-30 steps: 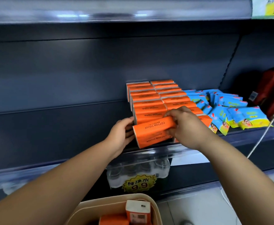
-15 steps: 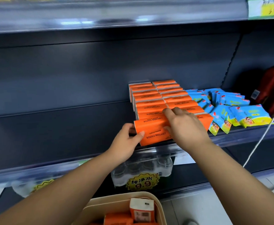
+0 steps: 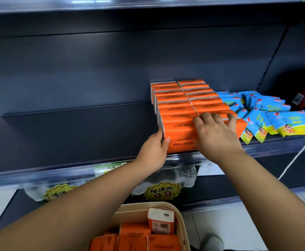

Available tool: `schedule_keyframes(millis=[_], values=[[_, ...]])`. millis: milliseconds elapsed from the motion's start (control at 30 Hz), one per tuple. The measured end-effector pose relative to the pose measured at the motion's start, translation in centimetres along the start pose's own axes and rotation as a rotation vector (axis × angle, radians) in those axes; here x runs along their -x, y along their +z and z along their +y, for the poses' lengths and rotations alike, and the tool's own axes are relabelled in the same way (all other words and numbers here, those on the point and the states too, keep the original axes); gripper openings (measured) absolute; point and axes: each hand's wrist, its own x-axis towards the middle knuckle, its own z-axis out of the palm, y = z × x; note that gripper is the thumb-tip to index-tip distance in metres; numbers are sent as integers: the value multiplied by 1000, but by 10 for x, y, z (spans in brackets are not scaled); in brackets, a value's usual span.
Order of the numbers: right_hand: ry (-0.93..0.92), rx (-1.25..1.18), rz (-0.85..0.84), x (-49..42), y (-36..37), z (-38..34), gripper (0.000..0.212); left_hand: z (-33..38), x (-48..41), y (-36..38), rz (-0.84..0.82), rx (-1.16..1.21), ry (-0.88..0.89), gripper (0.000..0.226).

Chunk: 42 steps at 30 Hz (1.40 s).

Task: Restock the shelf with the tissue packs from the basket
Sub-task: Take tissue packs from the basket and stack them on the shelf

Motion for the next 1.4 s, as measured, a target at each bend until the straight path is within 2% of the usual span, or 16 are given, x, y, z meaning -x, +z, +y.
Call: schedule_keyframes(millis=[167,333,400,533,633,833,967,1133,1400], values=[[-9,-52,-23,2,-5,-4,37,3,-1,-9,-59,-20,-42,50],[-170,-241,57,5,-16,-24,46,-2,5,-34,25,-45,-61,56],[-231,-288,81,8,-20,-37,48,-5,11,-48,62,-213,-16,50],[-300,-311,62,16,-25,-64,56,-4,34,-85,134,-829,123,48],[-322,-325,39,24,-25,-83,59,-11,51,-108,108,-996,137,56],[-307,-362,-89,39,-17,-105,59,-51,92,-142,34,-977,58,64],[-314,-329,-120,52,-10,-119,59,-73,114,-146,68,-934,74,56],[-342,-307,-160,72,2,-135,56,-100,141,-129,57,-881,81,47],[-428,-240,-213,102,36,-152,50,-140,166,-86,-116,-837,31,54]])
